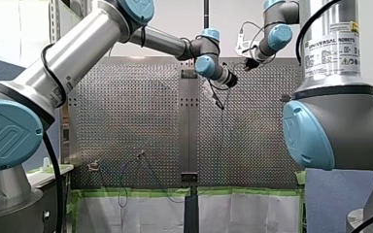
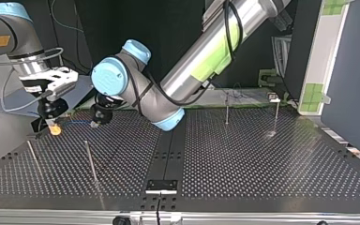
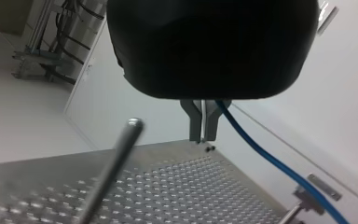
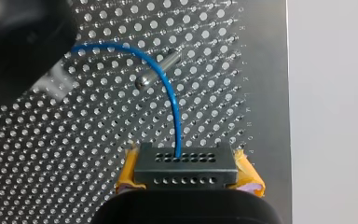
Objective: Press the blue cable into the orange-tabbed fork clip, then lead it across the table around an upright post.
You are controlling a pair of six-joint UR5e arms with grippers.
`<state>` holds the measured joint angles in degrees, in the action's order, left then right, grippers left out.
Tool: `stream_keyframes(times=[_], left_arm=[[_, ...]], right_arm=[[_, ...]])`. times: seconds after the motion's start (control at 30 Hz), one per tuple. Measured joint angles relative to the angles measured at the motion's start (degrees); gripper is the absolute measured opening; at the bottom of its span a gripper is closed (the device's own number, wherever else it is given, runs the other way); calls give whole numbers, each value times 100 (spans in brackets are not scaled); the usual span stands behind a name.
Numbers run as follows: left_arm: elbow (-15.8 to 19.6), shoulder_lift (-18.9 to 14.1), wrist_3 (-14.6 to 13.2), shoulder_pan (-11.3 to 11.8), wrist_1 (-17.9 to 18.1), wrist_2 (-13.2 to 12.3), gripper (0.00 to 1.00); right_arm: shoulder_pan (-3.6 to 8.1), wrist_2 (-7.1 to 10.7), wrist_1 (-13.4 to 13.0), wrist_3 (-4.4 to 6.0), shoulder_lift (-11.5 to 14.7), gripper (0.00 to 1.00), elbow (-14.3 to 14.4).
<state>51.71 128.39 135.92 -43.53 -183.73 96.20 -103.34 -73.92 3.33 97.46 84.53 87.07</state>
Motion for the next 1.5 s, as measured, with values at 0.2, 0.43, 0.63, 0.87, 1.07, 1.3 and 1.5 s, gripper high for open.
stream_keyframes(times=[0.2, 0.43, 0.63, 0.87, 1.07, 1.3, 1.5], left_arm=[[3, -37, -60, 45, -73, 234, 0], [2, -38, -258, 91, -199, 505, 0], [3, -39, -496, 132, -170, 575, 0], [1, -56, -732, 147, 25, 413, 0], [0, -129, -797, 161, 310, 351, 0], [2, -167, -802, 221, 656, 355, 0], [2, -166, -797, 288, 819, 338, 0]], right_arm=[[28, -34, 0, -3, 1, 0, 0], [63, -54, -5, -6, 6, 0, -16], [69, -58, -8, -23, 7, 0, -21], [46, -60, -15, -40, 1, 0, -27], [72, -61, -20, -41, -6, 0, -57], [113, -61, -25, -41, -58, 0, -157], [161, -62, -33, -47, -203, 0, -265]])
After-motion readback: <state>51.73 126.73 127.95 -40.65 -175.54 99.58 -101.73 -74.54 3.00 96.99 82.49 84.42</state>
